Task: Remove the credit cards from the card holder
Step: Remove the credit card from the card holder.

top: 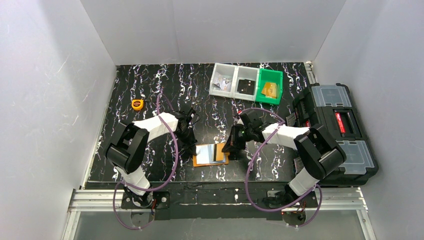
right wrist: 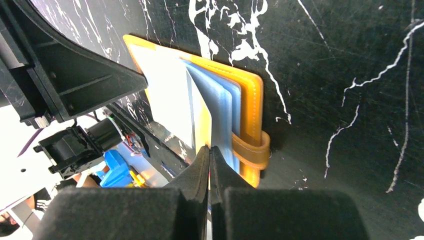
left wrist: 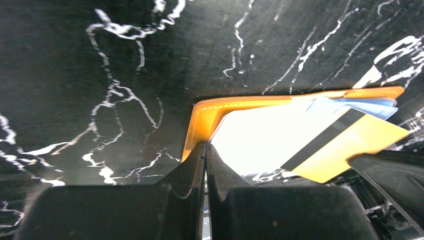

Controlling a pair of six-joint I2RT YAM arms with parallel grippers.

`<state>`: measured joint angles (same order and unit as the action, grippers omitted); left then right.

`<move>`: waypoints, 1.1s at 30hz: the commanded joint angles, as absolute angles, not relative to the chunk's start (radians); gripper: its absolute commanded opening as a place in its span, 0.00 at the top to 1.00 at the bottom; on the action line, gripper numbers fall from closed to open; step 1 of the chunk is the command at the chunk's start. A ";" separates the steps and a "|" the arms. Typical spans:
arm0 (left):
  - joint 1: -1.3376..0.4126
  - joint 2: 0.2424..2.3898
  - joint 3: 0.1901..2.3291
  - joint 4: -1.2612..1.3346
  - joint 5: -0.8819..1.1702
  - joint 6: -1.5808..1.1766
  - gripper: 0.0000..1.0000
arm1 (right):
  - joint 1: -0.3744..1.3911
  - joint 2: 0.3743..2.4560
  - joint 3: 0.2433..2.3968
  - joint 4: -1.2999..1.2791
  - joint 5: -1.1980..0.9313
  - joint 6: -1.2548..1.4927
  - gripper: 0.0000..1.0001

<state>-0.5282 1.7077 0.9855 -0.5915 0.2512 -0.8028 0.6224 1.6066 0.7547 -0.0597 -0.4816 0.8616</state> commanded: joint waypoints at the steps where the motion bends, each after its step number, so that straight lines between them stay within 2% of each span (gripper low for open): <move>1: -0.525 1.680 1.035 -0.701 0.142 -0.745 1.00 | 0.610 1.567 0.749 -0.083 -0.487 0.849 0.99; 5: -0.525 1.646 1.092 -0.731 0.148 -0.720 1.00 | 0.604 1.552 0.750 -0.083 -0.498 0.850 0.99; 21: -0.525 1.557 1.152 -0.770 0.225 -0.693 0.60 | 0.595 1.492 0.799 -0.121 -0.538 0.858 0.99; 28: -0.524 1.524 1.118 -0.653 0.406 -0.712 0.43 | 0.593 1.466 0.819 -0.081 -0.632 0.895 0.99; 33: -0.516 1.486 1.078 -0.511 0.551 -0.757 0.37 | 0.586 1.445 0.846 -0.034 -0.734 0.934 0.99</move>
<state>-0.5255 1.5574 1.1130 -0.6201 0.3923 -0.7219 0.5953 1.4872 0.7902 -0.1005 -0.6201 0.8940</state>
